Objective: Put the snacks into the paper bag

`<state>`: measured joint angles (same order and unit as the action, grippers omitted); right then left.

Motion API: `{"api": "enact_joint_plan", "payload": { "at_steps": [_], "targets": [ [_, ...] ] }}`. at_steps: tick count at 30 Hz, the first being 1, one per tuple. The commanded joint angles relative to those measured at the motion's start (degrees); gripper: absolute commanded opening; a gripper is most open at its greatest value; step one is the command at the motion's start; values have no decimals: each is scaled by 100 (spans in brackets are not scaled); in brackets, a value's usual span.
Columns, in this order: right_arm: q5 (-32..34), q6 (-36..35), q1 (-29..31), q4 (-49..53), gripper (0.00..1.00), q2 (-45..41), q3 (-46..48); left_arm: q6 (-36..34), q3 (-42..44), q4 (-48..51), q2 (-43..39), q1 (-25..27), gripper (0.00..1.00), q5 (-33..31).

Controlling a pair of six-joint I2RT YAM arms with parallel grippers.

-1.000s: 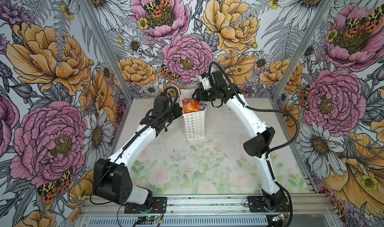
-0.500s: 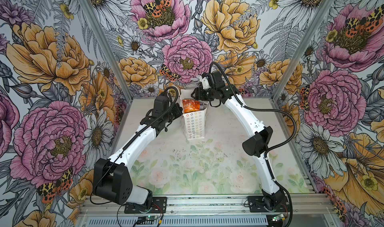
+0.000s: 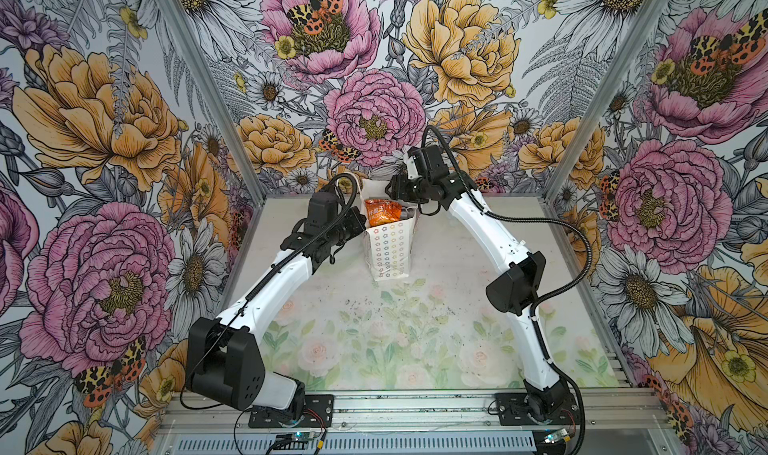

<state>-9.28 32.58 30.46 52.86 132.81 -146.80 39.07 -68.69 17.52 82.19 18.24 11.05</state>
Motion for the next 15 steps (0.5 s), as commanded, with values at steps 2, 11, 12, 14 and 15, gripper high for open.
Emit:
{"api": "enact_joint_plan", "payload": {
  "at_steps": [2, 11, 12, 14, 15],
  "targets": [
    [247, 117, -14, 347, 59, -130, 275, -57, -56, 129, 114, -31, 0, 99],
    [340, 100, -14, 416, 59, -224, 339, -49, -48, 127, 111, -30, 0, 93],
    [375, 98, -20, 418, 59, -186, 313, -46, -46, 129, 112, -27, 0, 109],
    [404, 100, -22, 414, 60, -72, 205, -49, -36, 129, 108, -20, 0, 91],
    [418, 100, -31, 409, 60, -3, 119, -49, -28, 128, 111, -21, 0, 92]
  ]
}}
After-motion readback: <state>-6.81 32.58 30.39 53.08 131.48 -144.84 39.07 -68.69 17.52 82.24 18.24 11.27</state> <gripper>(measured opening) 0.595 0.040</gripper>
